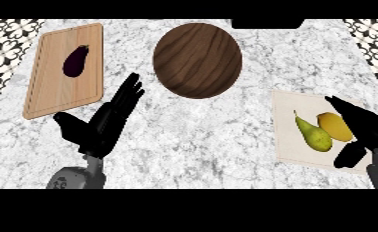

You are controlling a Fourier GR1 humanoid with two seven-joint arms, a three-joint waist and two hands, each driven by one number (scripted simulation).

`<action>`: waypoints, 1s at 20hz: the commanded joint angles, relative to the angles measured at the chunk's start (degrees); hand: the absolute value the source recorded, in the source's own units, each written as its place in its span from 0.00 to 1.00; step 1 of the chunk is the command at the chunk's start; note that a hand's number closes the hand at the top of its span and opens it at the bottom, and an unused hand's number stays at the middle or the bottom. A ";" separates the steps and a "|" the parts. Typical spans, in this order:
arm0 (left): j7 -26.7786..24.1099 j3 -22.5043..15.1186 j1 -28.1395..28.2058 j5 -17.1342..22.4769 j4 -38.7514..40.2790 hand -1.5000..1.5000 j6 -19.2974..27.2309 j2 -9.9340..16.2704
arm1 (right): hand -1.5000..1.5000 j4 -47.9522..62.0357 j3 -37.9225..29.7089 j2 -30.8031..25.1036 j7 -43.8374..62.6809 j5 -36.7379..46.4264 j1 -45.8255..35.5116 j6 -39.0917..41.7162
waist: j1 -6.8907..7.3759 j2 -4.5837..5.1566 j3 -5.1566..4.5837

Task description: Pick the lemon from the placemat and place it in the bowl

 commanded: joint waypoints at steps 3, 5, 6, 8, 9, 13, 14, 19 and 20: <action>-0.28 1.38 1.01 -1.33 -0.10 0.50 -1.76 -0.72 | 0.00 9.87 -1.72 2.87 -4.13 4.41 -4.54 -3.65 | 0.20 0.04 0.01; -0.73 2.33 3.67 -0.85 -2.30 0.50 -4.17 0.64 | 0.00 6.87 -3.12 3.10 -3.81 4.00 -2.62 -2.84 | 0.07 0.00 0.00; 1.69 0.60 3.94 -1.77 -4.74 0.50 -1.92 -1.19 | 0.00 2.02 -4.77 0.86 -4.58 2.56 0.58 -0.86 | -0.08 -0.05 0.00; 2.65 1.78 0.49 -2.07 -1.28 0.50 -1.53 -2.31 | 0.00 12.44 -4.52 3.24 -6.49 5.35 -4.87 -4.52 | 0.10 0.03 0.01; 2.35 1.11 0.63 -2.22 -2.23 0.50 -1.57 -2.81 | 0.00 15.03 -3.14 5.50 -4.90 6.90 -7.52 -5.88 | 0.23 0.05 0.02; 2.82 4.29 0.44 -1.90 -2.56 0.50 -3.45 -1.00 | 0.00 16.31 -3.92 5.44 -8.08 7.78 -7.50 -6.67 | 0.17 0.03 0.01; 2.91 6.20 -2.74 -0.29 1.03 0.50 -4.70 -0.40 | 1.00 9.75 -5.34 5.36 -8.92 4.50 -2.11 -6.16 | -0.25 -0.01 0.00; 2.88 4.66 -1.04 -1.68 -0.46 0.50 -4.44 -1.96 | 1.00 23.95 -3.90 5.72 -15.62 10.30 -10.93 -13.47 | 0.41 0.10 0.03; 0.54 4.16 0.68 -2.61 -0.06 0.50 -4.61 -2.81 | 1.00 21.99 -5.04 4.00 -15.55 9.28 -12.30 -9.46 | 0.27 0.05 0.01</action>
